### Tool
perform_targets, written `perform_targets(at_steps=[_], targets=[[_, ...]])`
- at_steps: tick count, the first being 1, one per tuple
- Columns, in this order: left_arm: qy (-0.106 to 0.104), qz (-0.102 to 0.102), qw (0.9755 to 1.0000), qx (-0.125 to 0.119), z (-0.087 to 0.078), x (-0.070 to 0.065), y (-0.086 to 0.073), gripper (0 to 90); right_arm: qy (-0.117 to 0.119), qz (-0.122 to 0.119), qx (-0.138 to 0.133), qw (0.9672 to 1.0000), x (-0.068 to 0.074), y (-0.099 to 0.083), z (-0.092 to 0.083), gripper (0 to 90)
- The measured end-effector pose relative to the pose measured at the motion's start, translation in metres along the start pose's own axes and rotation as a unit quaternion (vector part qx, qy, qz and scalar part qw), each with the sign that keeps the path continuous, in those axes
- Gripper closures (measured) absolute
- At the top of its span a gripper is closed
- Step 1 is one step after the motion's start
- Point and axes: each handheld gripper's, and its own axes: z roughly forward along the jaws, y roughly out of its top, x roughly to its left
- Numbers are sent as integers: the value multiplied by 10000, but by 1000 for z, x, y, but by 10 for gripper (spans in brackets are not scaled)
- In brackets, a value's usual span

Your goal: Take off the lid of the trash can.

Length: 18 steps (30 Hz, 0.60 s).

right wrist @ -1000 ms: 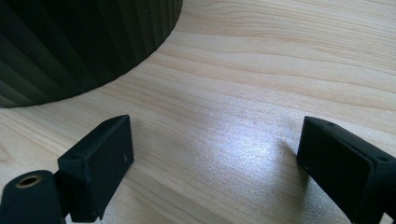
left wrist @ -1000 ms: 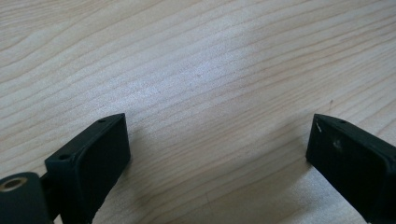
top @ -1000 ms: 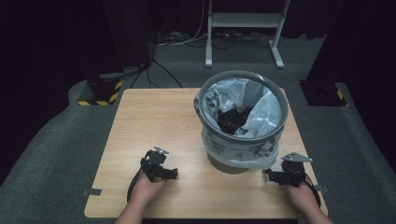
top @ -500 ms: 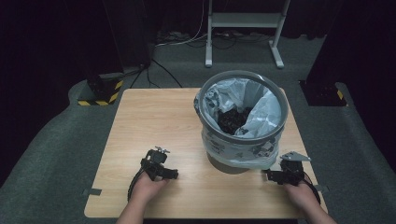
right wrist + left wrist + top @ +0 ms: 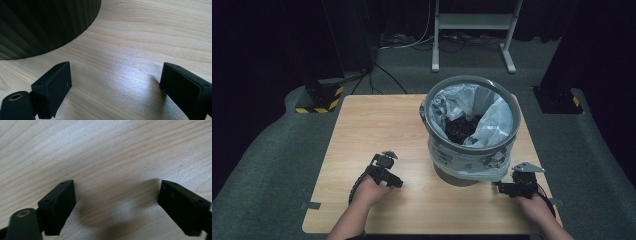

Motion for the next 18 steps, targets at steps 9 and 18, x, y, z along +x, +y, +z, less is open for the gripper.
perform_targets(at_steps=[9, 18], targets=[[-374, -210, 9976, 549, -12, 5, 8, 195, -13, 6, -6, 10000, 0, -1, -1, 103], [-470, -192, 9957, 780, -48, 9, 13, 232, -7, 7, -8, 10000, 0, -1, -1, 103]])
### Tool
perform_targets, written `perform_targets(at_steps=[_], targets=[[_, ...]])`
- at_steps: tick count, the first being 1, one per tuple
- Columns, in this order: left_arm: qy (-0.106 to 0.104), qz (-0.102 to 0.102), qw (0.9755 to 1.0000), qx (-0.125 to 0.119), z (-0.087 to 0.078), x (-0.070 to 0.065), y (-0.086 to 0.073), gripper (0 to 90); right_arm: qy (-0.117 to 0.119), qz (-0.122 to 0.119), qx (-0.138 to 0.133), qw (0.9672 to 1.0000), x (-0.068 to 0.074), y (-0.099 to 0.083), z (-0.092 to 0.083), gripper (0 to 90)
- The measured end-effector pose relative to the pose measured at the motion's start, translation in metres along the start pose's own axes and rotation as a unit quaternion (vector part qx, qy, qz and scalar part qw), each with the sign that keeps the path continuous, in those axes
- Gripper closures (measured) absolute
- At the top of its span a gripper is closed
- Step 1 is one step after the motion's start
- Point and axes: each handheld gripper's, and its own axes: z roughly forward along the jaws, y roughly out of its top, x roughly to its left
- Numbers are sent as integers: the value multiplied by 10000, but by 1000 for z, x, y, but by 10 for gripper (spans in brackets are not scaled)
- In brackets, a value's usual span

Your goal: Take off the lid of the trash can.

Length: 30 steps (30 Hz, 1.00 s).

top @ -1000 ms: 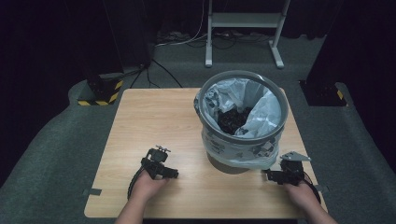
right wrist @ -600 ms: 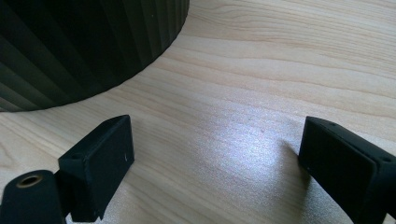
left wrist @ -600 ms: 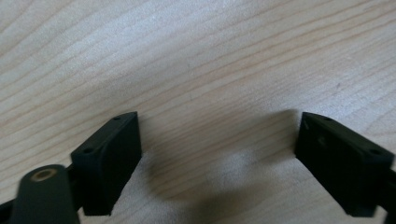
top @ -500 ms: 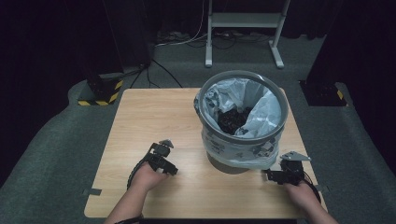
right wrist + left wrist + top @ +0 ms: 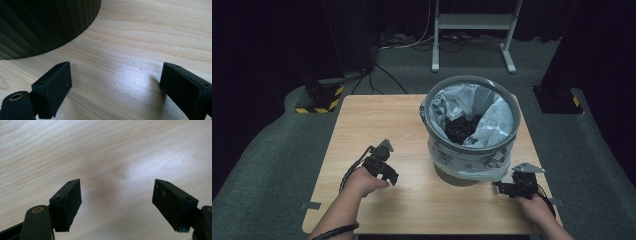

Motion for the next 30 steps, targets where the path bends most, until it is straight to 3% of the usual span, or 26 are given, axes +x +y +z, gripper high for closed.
perform_targets(at_steps=[1, 6, 12, 18, 24, 25, 30], targets=[[69, 67, 9999, 28, -4, -1, 0, 229, 1, -3, 1, 10000, 0, 0, 0, 104], [151, 6, 9999, 6, -25, -2, 1, 260, 5, -28, -5, 10000, -1, -1, -1, 104], [102, -78, 9999, -1, -47, 0, 5, 295, 20, -38, -17, 10000, -1, -1, -1, 104], [58, 34, 9999, -122, -77, -5, 14, 326, 17, -36, -24, 10000, -1, -1, 0, 104], [227, 34, 9993, -288, -101, -10, 23, 355, 18, -36, -24, 10000, -1, -1, -1, 104], [415, 128, 9985, -324, -114, -14, 27, 353, 18, -28, -20, 10000, -1, -1, -1, 104], [506, 137, 9978, -413, -135, -20, 34, 368, 23, -49, -24, 10000, -1, -1, -1, 104]])
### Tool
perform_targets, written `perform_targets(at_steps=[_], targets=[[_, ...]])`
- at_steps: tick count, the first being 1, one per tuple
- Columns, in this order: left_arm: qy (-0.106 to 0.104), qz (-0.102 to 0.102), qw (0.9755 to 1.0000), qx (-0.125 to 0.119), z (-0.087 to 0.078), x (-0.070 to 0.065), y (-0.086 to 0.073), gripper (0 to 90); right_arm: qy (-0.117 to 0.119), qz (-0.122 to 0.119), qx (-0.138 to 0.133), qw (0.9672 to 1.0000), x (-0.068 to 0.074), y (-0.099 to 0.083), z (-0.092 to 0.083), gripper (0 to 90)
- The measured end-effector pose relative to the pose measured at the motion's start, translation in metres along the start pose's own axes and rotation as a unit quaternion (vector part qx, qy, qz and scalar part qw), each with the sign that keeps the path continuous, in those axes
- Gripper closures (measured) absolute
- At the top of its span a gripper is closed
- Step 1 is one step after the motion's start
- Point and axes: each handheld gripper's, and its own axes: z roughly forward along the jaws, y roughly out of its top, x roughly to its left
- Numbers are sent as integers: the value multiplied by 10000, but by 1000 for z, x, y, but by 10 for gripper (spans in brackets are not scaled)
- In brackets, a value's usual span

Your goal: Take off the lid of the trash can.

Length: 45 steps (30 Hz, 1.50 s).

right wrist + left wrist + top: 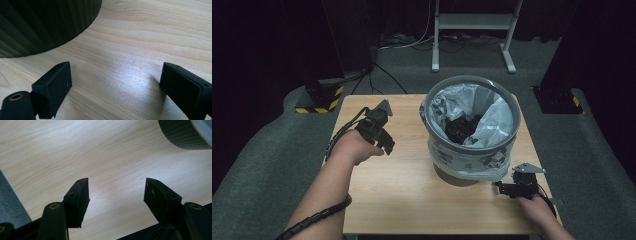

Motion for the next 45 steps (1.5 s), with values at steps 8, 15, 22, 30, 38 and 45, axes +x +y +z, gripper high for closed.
perform_targets(at_steps=[8, 15, 22, 30, 38, 45], targets=[[-19, -310, 9995, 22, -31, -4, 14, 442, 16, -6, 1, 10000, 0, 0, 0, 103], [52, -269, 9996, -113, -54, -13, 25, 420, 20, -3, 5, 10000, 0, 0, 0, 103], [-49, -346, 9994, -37, -75, -26, 39, 469, 31, 11, 15, 10000, 0, 0, 0, 102], [-32, -359, 9993, -43, -86, -38, 55, 478, 31, 13, 13, 10000, 0, 0, 0, 102], [-64, -445, 9989, -134, -93, -46, 69, 477, 35, 19, 21, 10000, 0, 0, 0, 102], [-112, -365, 9990, -237, -100, -56, 79, 478, 40, 9, 21, 10000, 0, 0, 0, 101]])
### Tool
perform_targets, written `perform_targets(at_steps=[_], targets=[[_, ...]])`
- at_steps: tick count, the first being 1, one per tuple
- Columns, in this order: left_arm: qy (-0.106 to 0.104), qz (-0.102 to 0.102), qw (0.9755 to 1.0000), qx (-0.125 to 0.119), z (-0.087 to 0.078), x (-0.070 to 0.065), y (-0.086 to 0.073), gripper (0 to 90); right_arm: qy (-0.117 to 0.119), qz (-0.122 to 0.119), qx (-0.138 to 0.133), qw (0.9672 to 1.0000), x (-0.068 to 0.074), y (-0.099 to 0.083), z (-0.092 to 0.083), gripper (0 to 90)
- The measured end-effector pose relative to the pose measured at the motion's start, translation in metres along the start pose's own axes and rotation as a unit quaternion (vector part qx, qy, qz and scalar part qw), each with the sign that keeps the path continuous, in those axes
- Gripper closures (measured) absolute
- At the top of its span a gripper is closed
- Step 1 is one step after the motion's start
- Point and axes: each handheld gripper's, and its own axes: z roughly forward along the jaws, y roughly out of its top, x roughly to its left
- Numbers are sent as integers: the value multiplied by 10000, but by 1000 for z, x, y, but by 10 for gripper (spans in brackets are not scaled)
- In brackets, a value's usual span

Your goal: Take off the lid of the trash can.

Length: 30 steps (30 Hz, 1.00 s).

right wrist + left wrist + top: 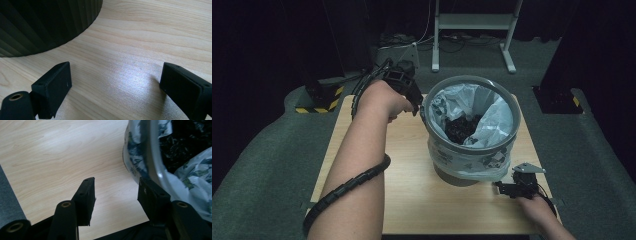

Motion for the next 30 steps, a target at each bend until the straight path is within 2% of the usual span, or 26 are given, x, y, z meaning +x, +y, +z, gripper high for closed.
perform_targets(at_steps=[13, 17, 27, 30], targets=[[24, 218, 9997, -45, -3, -27, 13, 478, -2, -2, 1, 10000, 0, 0, 0, 101], [111, 286, 9995, 17, -1, -34, 17, 483, -2, -2, 1, 10000, 0, 0, 0, 101], [219, 275, 9993, 122, 7, -46, 25, 511, -1, -3, 2, 10000, 0, 0, 0, 101], [193, 261, 9994, 136, 10, -47, 27, 517, -1, -3, 2, 10000, 0, 0, 0, 101]])
